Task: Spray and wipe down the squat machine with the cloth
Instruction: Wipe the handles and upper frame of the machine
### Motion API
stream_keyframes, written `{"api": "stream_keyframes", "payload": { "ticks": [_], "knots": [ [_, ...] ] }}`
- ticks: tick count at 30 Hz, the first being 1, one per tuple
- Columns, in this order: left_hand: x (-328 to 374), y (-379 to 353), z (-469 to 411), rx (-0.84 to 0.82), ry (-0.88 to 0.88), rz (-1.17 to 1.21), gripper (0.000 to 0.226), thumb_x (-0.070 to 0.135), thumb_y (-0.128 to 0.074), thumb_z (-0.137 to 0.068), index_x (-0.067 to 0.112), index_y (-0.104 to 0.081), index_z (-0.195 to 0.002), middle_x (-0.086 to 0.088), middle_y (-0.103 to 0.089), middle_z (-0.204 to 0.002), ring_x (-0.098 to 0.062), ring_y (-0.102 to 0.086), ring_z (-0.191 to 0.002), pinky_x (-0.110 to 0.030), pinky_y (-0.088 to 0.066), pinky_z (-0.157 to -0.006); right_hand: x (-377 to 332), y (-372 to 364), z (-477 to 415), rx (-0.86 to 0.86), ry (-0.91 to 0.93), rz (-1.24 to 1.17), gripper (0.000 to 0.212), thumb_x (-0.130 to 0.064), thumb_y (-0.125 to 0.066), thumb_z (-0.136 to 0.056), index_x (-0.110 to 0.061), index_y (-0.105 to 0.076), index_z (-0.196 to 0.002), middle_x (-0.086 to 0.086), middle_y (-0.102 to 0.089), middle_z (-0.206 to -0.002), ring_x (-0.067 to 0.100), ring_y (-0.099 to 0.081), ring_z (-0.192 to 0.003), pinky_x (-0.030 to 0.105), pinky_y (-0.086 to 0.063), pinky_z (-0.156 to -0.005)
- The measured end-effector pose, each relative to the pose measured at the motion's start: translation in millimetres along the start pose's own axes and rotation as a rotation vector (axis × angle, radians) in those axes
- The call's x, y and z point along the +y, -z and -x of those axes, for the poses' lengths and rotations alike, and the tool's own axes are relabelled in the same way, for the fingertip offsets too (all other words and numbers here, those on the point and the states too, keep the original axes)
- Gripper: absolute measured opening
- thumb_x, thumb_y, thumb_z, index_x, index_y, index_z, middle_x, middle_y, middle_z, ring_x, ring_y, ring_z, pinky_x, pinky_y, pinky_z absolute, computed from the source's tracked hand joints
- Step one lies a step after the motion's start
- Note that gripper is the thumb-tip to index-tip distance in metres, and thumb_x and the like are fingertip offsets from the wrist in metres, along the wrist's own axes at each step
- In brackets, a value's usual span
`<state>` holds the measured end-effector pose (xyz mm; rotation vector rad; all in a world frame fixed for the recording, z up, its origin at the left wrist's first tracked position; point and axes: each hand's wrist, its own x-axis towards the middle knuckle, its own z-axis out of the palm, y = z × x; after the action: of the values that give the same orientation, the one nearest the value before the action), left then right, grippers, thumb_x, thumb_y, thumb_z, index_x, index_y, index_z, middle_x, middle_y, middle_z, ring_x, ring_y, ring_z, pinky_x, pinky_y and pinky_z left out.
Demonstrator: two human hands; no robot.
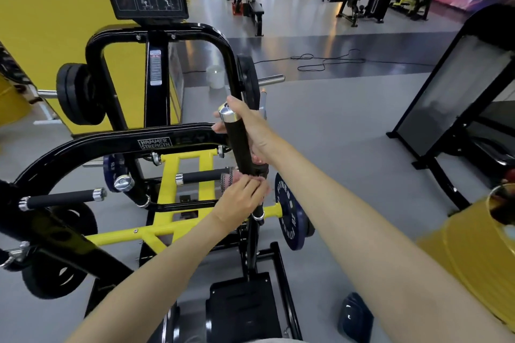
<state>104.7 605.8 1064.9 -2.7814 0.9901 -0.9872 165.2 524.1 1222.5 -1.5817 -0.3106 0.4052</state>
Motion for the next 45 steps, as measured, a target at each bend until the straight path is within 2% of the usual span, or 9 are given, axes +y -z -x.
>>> {"api": "stream_keyframes", "payload": {
  "ticks": [8, 12, 16, 18, 22, 24, 30, 37, 45],
  "knots": [
    [35.0, -37.3, 12.1, -0.574, -0.078, -0.11, 0.043, 0.006, -0.083, -0.044, 0.013, -0.066, -0.082, -0.003, -0.059, -0.074, -0.018, -0.057, -0.065, -0.026, -0.043, -0.044, 7.5, 2.8, -4.0, -0.032, 0.015, -0.047, 0.071, -0.07, -0.051, -0.069, -0.005, -0.072, -0.087, 0.009, -0.073, -0.082, 0.032, -0.067, -0.101, 0.043, -0.039, -0.106],
    [41.5, -47.0, 6.9, -0.668, -0.09, -0.127, 0.04, 0.006, -0.084, -0.038, 0.012, -0.065, -0.072, -0.004, -0.057, -0.07, -0.018, -0.056, -0.065, -0.025, -0.04, -0.042, 8.1, 2.5, -9.0, -0.023, 0.015, -0.015, 0.077, -0.073, -0.052, -0.065, -0.004, -0.071, -0.095, 0.01, -0.073, -0.087, 0.032, -0.066, -0.102, 0.048, -0.038, -0.107],
    [44.9, -71.2, 16.0, -0.724, -0.094, -0.116, 0.055, 0.004, -0.082, -0.039, 0.005, -0.056, -0.088, -0.006, -0.059, -0.076, -0.02, -0.057, -0.07, -0.025, -0.035, -0.036, 6.8, 4.1, -10.6, -0.009, 0.006, 0.004, 0.068, -0.071, -0.054, -0.064, -0.012, -0.07, -0.094, 0.011, -0.072, -0.086, 0.033, -0.066, -0.102, 0.051, -0.041, -0.105],
    [50.6, -82.6, 21.2, -0.772, -0.139, -0.14, 0.048, 0.007, -0.079, -0.051, 0.007, -0.059, -0.094, -0.004, -0.059, -0.086, -0.024, -0.053, -0.079, -0.025, -0.039, -0.043, 4.6, 5.6, -8.9, 0.005, 0.013, 0.011, 0.062, -0.069, -0.055, -0.064, -0.014, -0.071, -0.089, 0.011, -0.072, -0.086, 0.034, -0.065, -0.103, 0.052, -0.042, -0.104],
    [62.5, -91.4, 34.6, -0.882, -0.309, -0.147, 0.04, 0.002, -0.053, -0.088, 0.002, -0.045, -0.127, -0.016, -0.044, -0.129, -0.037, -0.039, -0.121, -0.037, -0.043, -0.093, 1.7, 7.0, -5.4, 0.011, 0.022, 0.051, 0.054, -0.07, -0.053, -0.063, -0.023, -0.069, -0.084, 0.01, -0.073, -0.093, 0.029, -0.065, -0.102, 0.05, -0.044, -0.102],
    [60.9, -93.1, 34.0, -0.904, -0.324, -0.102, 0.039, 0.0, -0.051, -0.09, 0.0, -0.041, -0.128, -0.018, -0.042, -0.13, -0.037, -0.039, -0.12, -0.042, -0.045, -0.091, 1.9, 7.5, -6.4, -0.006, 0.018, 0.059, 0.062, -0.071, -0.052, -0.063, -0.022, -0.07, -0.095, 0.009, -0.073, -0.096, 0.021, -0.065, -0.096, 0.044, -0.046, -0.099],
    [46.2, -71.6, 30.5, -0.885, -0.268, -0.135, 0.027, -0.006, -0.05, -0.086, 0.002, -0.053, -0.112, -0.017, -0.047, -0.111, -0.036, -0.043, -0.108, -0.038, -0.039, -0.049, 8.0, 8.9, -12.0, -0.035, 0.02, 0.033, 0.07, -0.072, -0.051, -0.066, -0.013, -0.073, -0.098, 0.006, -0.072, -0.088, 0.02, -0.064, -0.094, 0.04, -0.044, -0.095],
    [20.6, -37.1, 15.8, -0.63, -0.381, -0.153, 0.027, 0.005, -0.068, -0.076, 0.008, -0.064, -0.102, -0.011, -0.055, -0.099, -0.03, -0.051, -0.096, -0.038, -0.054, -0.054, 8.1, 6.5, -12.5, -0.027, 0.003, 0.023, 0.079, -0.075, -0.054, -0.062, -0.01, -0.072, -0.103, 0.007, -0.074, -0.099, 0.026, -0.064, -0.107, 0.048, -0.041, -0.104],
    [-1.4, 39.7, -12.1, -0.277, -0.174, -0.137, 0.029, 0.011, -0.08, -0.061, 0.012, -0.068, -0.087, -0.006, -0.061, -0.088, -0.024, -0.058, -0.08, -0.031, -0.05, -0.049, 4.8, 3.9, -5.8, -0.026, -0.013, 0.036, 0.077, -0.079, -0.053, -0.064, -0.012, -0.075, -0.097, 0.008, -0.074, -0.093, 0.027, -0.066, -0.104, 0.047, -0.039, -0.106]
  ]
}}
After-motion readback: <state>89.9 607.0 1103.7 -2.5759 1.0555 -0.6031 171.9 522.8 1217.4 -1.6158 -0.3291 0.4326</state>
